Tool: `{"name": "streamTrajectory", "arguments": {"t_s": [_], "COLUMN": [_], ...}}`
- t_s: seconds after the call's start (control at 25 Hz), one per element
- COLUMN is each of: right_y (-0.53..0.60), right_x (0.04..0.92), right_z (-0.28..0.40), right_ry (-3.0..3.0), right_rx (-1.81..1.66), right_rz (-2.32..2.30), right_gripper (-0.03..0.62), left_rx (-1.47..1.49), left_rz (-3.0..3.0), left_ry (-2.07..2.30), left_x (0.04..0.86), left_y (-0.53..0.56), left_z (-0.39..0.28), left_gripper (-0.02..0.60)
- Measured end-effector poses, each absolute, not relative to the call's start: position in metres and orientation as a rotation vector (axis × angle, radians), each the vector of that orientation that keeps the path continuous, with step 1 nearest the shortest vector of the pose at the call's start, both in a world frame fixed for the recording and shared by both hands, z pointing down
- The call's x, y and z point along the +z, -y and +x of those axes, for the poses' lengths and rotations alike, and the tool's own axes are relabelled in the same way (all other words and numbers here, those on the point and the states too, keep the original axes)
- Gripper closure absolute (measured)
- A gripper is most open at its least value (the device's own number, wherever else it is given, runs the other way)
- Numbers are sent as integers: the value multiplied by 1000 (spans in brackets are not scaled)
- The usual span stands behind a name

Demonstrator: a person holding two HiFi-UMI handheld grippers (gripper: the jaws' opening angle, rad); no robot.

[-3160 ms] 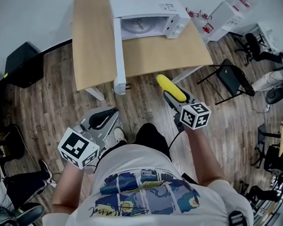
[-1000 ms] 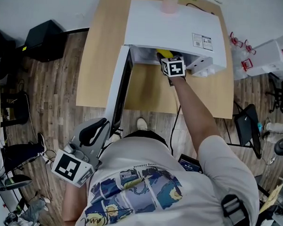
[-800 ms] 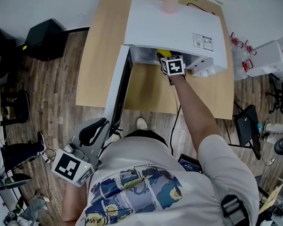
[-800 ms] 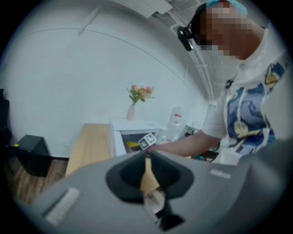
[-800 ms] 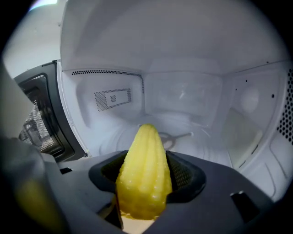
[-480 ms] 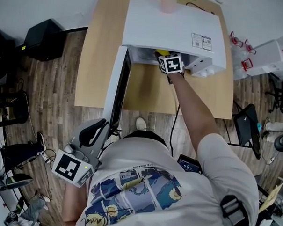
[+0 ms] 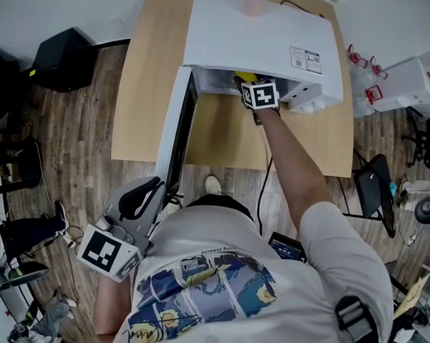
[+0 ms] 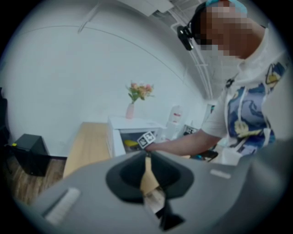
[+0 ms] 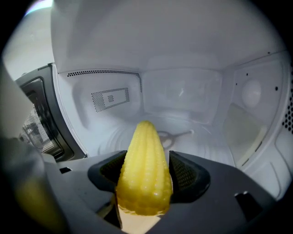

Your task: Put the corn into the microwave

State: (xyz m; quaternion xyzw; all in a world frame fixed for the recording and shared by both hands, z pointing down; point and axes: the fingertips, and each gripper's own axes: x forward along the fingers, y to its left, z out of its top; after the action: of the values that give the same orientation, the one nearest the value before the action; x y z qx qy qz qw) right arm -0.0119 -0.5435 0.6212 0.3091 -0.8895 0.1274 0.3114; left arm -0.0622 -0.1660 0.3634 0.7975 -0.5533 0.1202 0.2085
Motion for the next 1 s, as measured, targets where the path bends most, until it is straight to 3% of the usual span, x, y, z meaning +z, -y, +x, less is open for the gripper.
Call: {"name": "streamTrajectory", "arguments": {"t_s": [0.48,1.0], "right_y": [519,421], "right_x": [613,606], "right_z": [31,80], "right_ry": [2357,2318], "right_rx": [425,501], "right_rz": [970,1058], "right_gripper": [324,326], "left_rx": [319,295], "left_rz": [2297,2413], "left_ry": [1460,1296], "left_x": [362,363], "left_y": [157,126], "left_z": [-60,-64], "left_gripper": [538,538]}}
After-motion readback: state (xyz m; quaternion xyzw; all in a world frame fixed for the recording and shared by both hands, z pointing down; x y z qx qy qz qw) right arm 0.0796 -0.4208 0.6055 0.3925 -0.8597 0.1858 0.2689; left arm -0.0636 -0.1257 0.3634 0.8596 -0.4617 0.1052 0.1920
